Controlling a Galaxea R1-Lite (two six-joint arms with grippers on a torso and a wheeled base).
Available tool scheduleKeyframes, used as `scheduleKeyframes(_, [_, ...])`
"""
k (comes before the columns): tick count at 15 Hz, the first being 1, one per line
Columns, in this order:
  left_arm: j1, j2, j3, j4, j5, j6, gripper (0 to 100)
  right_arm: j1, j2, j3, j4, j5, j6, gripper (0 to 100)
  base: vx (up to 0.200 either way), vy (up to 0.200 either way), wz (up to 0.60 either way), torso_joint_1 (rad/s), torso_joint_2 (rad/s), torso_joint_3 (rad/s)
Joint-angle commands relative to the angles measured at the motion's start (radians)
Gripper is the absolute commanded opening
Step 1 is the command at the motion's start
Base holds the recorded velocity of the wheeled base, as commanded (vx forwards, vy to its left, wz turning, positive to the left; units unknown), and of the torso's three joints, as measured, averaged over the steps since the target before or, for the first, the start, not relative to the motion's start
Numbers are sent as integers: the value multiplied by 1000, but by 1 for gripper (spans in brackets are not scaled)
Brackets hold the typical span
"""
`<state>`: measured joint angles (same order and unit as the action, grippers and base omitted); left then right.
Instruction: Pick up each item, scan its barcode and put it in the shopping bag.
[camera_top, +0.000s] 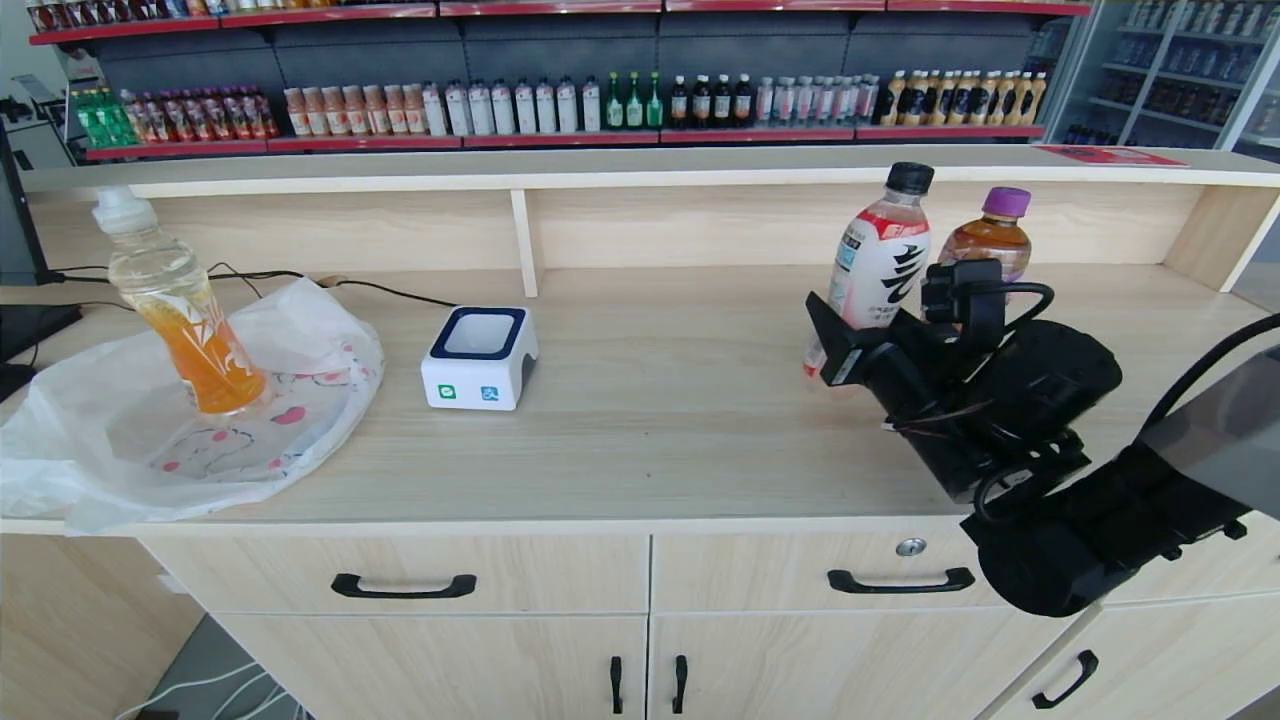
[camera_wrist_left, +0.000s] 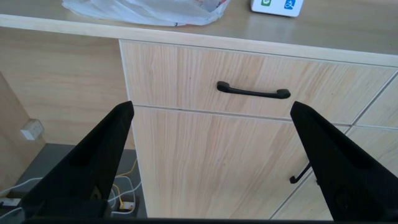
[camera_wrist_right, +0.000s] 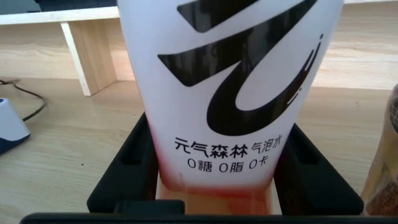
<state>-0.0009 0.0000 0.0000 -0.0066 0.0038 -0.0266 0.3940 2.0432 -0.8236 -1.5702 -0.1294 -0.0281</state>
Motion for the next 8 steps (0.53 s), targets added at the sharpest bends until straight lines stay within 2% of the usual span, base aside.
scheduleKeyframes(1, [-1,2,0,0,1,1,100,20,-109,81,-1,1,0,0,0,0,0,0,0,0])
scheduleKeyframes(5, [-1,2,0,2,1,1,100,92,-215,198,-1,1,5,0,0,0,0,0,0,0])
scheduleKeyframes(8, [-1,0,0,2,1,2,100,152,-259,227,-1,1,10,0,0,0,0,0,0,0])
